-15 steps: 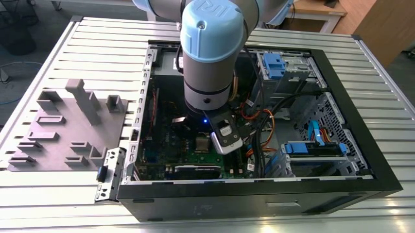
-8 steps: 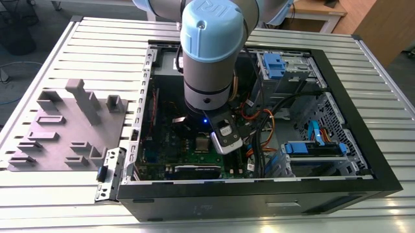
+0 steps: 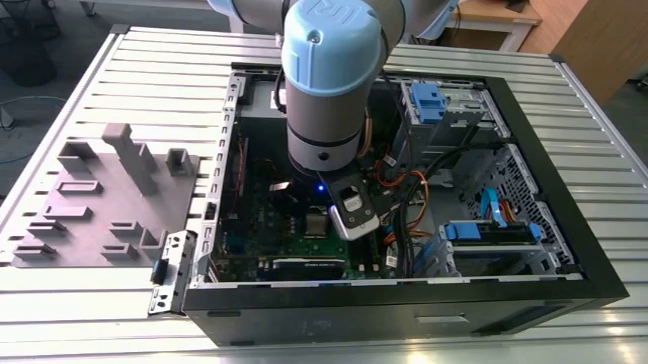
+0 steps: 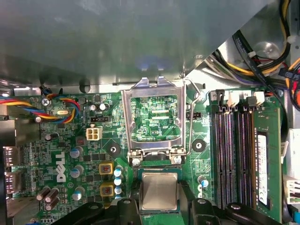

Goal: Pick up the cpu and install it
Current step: 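Place the cpu into insertion slot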

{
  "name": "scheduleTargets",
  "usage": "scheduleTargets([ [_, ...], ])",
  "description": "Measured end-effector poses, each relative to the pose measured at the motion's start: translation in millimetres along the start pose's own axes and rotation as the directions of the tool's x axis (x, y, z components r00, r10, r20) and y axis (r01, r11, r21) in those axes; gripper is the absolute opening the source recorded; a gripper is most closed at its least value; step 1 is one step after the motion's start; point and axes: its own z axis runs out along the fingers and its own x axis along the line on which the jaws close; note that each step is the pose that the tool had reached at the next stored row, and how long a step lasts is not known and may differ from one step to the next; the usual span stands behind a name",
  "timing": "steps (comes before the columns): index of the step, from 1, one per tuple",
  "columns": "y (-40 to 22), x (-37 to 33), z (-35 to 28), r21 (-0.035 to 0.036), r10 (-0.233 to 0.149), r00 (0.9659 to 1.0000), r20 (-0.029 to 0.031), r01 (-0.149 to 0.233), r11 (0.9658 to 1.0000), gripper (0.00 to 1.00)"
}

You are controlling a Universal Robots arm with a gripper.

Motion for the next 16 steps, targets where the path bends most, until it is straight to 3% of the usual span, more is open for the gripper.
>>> scheduleTargets([
  [6, -0.4, 0.0, -2.6, 0.0010, -0.004, 1.0000, -0.0006, 0.004, 1.0000, 0.42],
  [16, -1.4, 0.0, -2.3, -0.0006, -0.051, 0.9987, -0.0007, 0.051, 0.9987, 0.42],
])
